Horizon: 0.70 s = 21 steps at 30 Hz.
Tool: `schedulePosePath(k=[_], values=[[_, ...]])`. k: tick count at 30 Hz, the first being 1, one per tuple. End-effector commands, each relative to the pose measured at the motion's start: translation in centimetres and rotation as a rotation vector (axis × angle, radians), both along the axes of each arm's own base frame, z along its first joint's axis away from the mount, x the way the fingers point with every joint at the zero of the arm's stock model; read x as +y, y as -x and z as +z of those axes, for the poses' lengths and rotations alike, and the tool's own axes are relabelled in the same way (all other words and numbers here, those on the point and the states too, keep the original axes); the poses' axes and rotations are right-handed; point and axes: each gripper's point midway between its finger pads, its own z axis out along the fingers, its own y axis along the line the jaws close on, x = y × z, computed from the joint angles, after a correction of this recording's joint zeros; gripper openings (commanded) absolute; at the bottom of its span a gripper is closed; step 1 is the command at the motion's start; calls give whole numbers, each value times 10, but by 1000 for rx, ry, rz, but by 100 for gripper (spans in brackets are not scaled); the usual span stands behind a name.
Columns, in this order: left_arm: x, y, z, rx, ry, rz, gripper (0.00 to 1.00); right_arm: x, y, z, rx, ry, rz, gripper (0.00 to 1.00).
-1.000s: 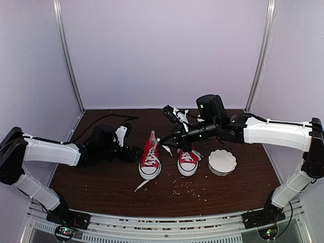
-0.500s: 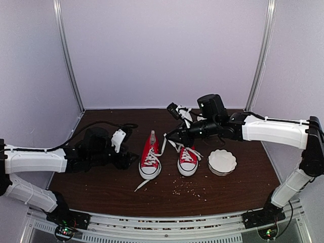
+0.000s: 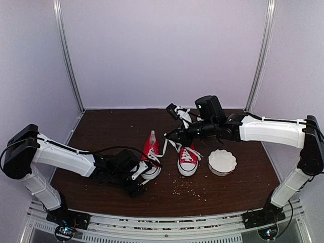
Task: Tie the shoes
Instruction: Pick up the shoelace from the center of the board.
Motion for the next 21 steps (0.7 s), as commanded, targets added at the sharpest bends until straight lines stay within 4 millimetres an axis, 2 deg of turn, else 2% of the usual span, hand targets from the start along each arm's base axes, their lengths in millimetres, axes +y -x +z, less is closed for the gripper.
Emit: schedulePosePath(k=[1,3,4,6,7,11,13,17,21], values=[[2,-16,1,-69,-54,32,82,-5,-5,20,-42,-38,-52,0],[0,-17,-4,-61,-66,30,77,-5,-6,20,-38,-34,-51,0],[-1,-16,-7,-50,-72,26,70,-5,-6,19,-38,-35,-50,0],[-3,-12,-14,-12,-86,14,45,-6,-7,18,-43,-33,-58,0],[-3,-8,-18,15,-93,5,36,-7,-9,17,-44,-28,-70,0],[-5,19,-25,146,-67,-60,15,-7,-11,15,-32,-4,-82,0],[-5,30,-23,191,-54,-80,0,-8,-11,18,-32,-7,-81,0],[-11,40,-7,224,17,-114,0,-10,-12,20,-40,-10,-93,0],[-9,19,22,85,43,-67,0,-9,-11,19,-19,-10,-82,0]])
